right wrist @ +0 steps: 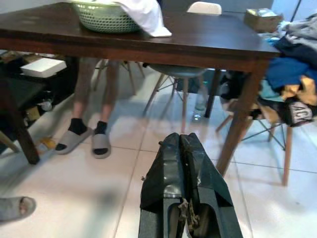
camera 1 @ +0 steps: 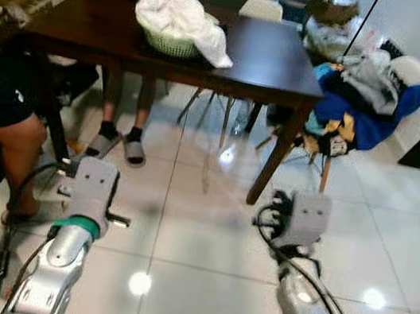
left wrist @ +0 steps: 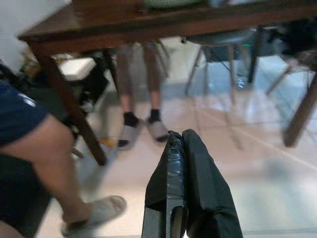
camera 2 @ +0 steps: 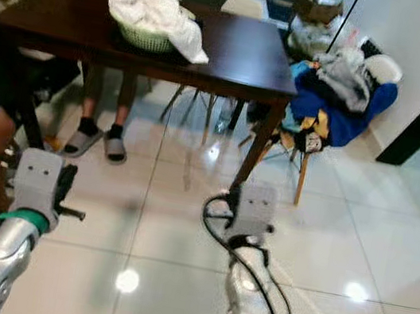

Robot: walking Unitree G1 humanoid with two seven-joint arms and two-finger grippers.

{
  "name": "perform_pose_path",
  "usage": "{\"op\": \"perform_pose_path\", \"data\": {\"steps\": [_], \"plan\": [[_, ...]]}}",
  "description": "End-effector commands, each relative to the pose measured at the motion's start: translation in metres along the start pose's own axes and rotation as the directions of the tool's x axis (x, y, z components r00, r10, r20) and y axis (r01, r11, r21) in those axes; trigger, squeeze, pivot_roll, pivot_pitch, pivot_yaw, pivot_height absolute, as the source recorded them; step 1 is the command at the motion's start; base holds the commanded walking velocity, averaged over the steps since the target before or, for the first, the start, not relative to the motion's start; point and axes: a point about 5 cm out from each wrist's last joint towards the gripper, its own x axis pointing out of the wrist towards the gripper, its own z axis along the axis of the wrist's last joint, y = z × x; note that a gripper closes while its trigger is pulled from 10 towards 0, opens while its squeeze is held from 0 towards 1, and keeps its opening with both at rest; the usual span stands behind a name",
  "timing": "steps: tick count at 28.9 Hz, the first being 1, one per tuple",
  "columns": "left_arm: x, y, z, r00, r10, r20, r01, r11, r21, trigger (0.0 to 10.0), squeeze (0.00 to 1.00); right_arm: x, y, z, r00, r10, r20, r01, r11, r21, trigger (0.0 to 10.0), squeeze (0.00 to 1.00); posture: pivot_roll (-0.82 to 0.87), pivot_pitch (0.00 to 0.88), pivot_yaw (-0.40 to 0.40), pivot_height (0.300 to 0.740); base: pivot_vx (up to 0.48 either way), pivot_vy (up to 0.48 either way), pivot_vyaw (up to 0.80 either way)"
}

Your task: Hang hanger

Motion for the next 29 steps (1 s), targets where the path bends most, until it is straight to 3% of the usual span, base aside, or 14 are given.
{"op": "perform_pose_path", "data": {"steps": [1, 24, 29], "plan": [[-0.0030, -0.0052, -0.0061, 0.999, -0.020, -0.031, 0.020, 1.000, 0.004, 10.0, 0.00, -0.0034, -0.0083, -0.0042, 0.999, -0.027, -0.018, 0.027, 1.000, -0.002, 10.0, 0.00, -0.03, 0.049, 0.024, 0.740, 0.000, 0.000, 0.00], [-0.0004, -0.0045, -0.0067, 0.999, -0.013, -0.034, 0.013, 1.000, -0.001, 10.0, 0.00, -0.0025, -0.0093, -0.0033, 1.000, -0.027, -0.013, 0.027, 1.000, -0.006, 10.0, 0.00, -0.03, 0.037, 0.023, 0.740, 0.000, 0.000, 0.00], [-0.0010, -0.0083, -0.0112, 0.998, -0.016, -0.055, 0.019, 0.999, 0.041, 10.0, 0.00, -0.0027, -0.0100, -0.0036, 1.000, -0.027, -0.015, 0.027, 1.000, -0.010, 10.0, 0.00, -0.03, 0.036, 0.022, 0.740, 0.000, 0.000, 0.00]]}}
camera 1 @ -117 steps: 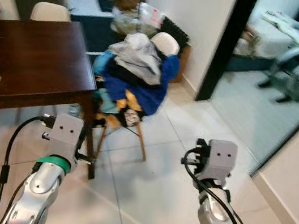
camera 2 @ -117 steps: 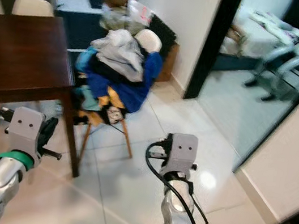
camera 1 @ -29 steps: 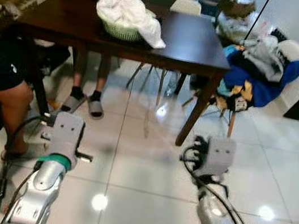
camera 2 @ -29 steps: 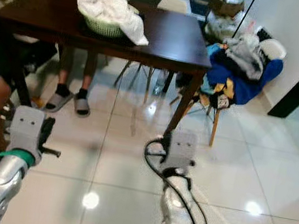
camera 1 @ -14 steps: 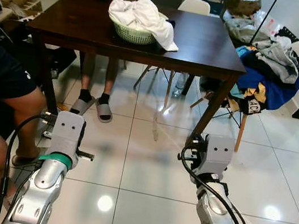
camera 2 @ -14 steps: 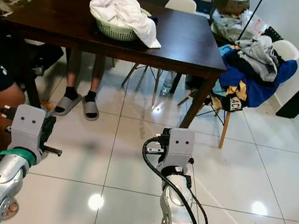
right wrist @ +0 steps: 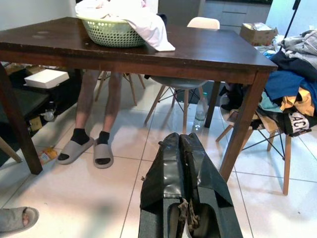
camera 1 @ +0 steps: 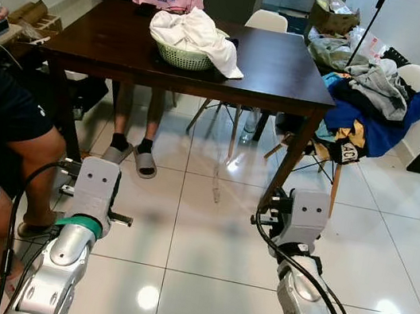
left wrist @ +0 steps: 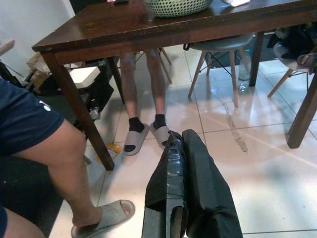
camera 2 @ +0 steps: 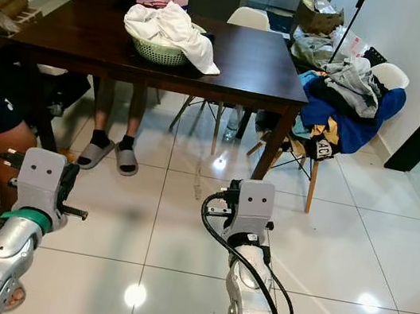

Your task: Hang hanger

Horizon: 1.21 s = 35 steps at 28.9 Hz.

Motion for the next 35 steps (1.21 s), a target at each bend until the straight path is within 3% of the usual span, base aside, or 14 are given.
{"op": "perform_pose_path", "data": {"steps": [1, 13, 35], "plan": [[0.0000, -0.0041, -0.0060, 0.999, -0.016, -0.031, 0.016, 1.000, 0.018, 10.0, 0.00, -0.0025, -0.0033, -0.0034, 1.000, -0.007, -0.013, 0.007, 1.000, -0.003, 10.0, 0.00, -0.03, 0.036, 0.022, 0.740, 0.000, 0.000, 0.00], [-0.0002, -0.0045, -0.0064, 0.998, -0.058, -0.025, 0.058, 0.998, 0.009, 10.0, 0.00, -0.0029, -0.0032, -0.0041, 1.000, -0.005, -0.017, 0.005, 1.000, -0.007, 10.0, 0.00, -0.03, 0.034, 0.023, 0.740, 0.022, 0.000, 0.00], [-0.0001, -0.0012, -0.0083, 0.998, -0.043, -0.035, 0.044, 0.999, 0.009, 10.0, 0.00, -0.0039, -0.0018, -0.0042, 1.000, -0.004, -0.017, 0.004, 1.000, 0.006, 10.0, 0.00, -0.03, 0.047, 0.023, 0.740, 0.443, -0.038, 0.00]]}}
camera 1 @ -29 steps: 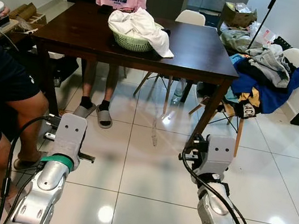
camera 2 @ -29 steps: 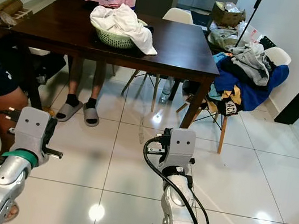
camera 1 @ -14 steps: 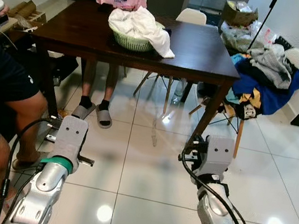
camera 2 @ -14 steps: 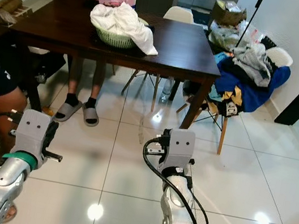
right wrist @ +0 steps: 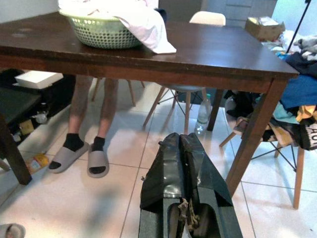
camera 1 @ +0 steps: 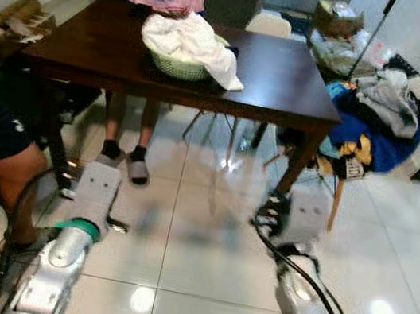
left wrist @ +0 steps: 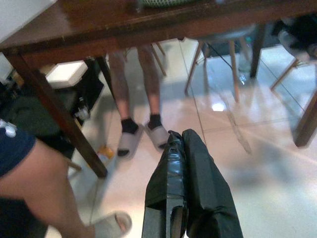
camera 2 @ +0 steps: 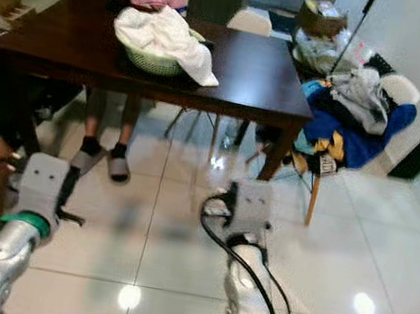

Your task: Hang hanger

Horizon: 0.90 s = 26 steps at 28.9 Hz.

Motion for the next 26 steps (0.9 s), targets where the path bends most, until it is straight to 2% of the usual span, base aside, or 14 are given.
{"op": "perform_pose_path", "data": {"steps": [1, 10, 26], "plan": [[-0.0013, -0.0045, -0.0021, 1.000, -0.014, -0.008, 0.014, 1.000, -0.013, 10.0, 0.00, -0.0027, -0.0086, -0.0028, 0.999, -0.029, -0.015, 0.029, 1.000, 0.002, 10.0, 0.00, -0.03, 0.048, 0.023, 0.740, 0.450, 0.000, 0.00], [-0.0013, -0.0045, -0.0024, 1.000, -0.013, -0.009, 0.013, 1.000, -0.013, 10.0, 0.00, -0.0019, -0.0102, -0.0035, 0.999, -0.042, -0.028, 0.043, 0.999, 0.026, 10.0, 0.00, -0.03, 0.049, 0.023, 0.740, 0.448, 0.000, -0.12], [-0.0014, -0.0042, -0.0037, 1.000, -0.015, -0.018, 0.014, 1.000, -0.011, 10.0, 0.00, -0.0011, -0.0111, -0.0044, 0.998, -0.052, -0.039, 0.054, 0.997, 0.051, 10.0, 0.00, -0.03, 0.051, 0.025, 0.740, 0.409, 0.000, -0.80]]}}
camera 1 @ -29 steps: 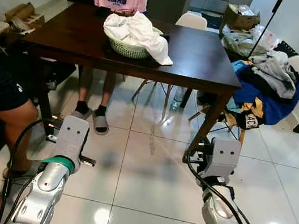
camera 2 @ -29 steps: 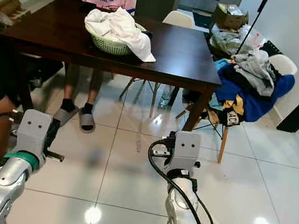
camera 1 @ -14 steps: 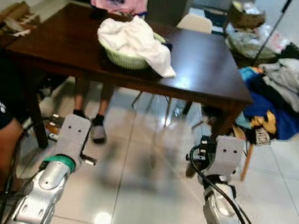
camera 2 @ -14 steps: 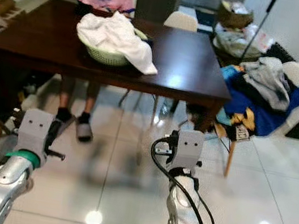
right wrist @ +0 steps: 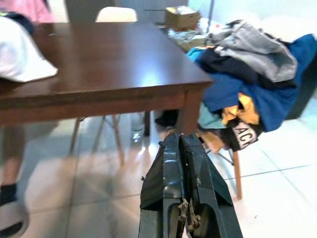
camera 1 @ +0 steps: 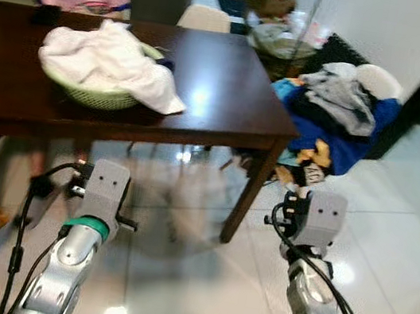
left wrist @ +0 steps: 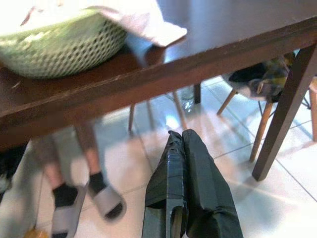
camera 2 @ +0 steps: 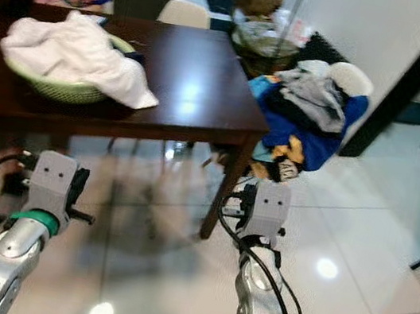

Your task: Hang hanger

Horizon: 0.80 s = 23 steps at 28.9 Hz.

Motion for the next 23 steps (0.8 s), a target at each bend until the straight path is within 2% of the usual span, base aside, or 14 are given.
{"op": "perform_pose_path", "data": {"steps": [1, 11, 15, 18, 21, 22, 23], "plan": [[-0.003, 0.003, -0.007, 1.000, 0.006, -0.028, -0.006, 1.000, -0.001, 10.0, 0.00, -0.003, 0.003, -0.005, 1.000, 0.009, -0.023, -0.009, 1.000, 0.009, 10.0, 0.00, -0.03, 0.051, 0.025, 0.740, 0.394, 0.000, -0.80], [-0.004, 0.001, -0.010, 0.999, -0.020, -0.048, 0.021, 1.000, 0.013, 10.0, 0.00, -0.003, 0.004, -0.008, 0.999, 0.013, -0.034, -0.013, 1.000, 0.007, 10.0, 0.00, -0.03, 0.052, 0.027, 0.740, 0.383, 0.000, -0.80], [-0.015, -0.011, -0.036, 0.972, -0.162, -0.171, 0.172, 0.984, 0.044, 10.0, 0.00, -0.008, 0.004, -0.033, 0.989, 0.024, -0.146, -0.037, 0.996, -0.083, 10.0, 0.00, -0.02, 0.044, 0.028, 0.740, 0.000, 0.000, -0.80], [-0.016, -0.012, -0.038, 0.969, -0.173, -0.179, 0.183, 0.982, 0.045, 10.0, 0.00, -0.009, 0.004, -0.036, 0.987, 0.023, -0.160, -0.039, 0.995, -0.097, 10.0, 0.00, -0.02, 0.044, 0.028, 0.740, 0.000, 0.000, -0.80], [-0.032, -0.012, -0.067, 0.939, -0.215, -0.267, 0.237, 0.970, 0.053, 10.0, 0.00, -0.026, -0.003, -0.078, 0.942, 0.005, -0.337, -0.060, 0.987, -0.151, 10.0, 0.00, -0.01, 0.026, 0.025, 0.740, 0.000, 0.000, -0.80], [-0.036, -0.010, -0.074, 0.934, -0.215, -0.287, 0.238, 0.970, 0.049, 10.0, 0.00, -0.032, -0.005, -0.087, 0.926, 0.000, -0.376, -0.066, 0.985, -0.161, 10.0, 0.00, -0.01, 0.025, 0.025, 0.740, 0.000, 0.000, -0.79], [-0.036, -0.010, -0.074, 0.934, -0.215, -0.287, 0.238, 0.970, 0.049, 10.0, 0.00, -0.032, -0.005, -0.087, 0.926, 0.000, -0.376, -0.066, 0.985, -0.161, 10.0, 0.00, -0.01, 0.025, 0.025, 0.740, 0.000, 0.000, -0.79]]}}
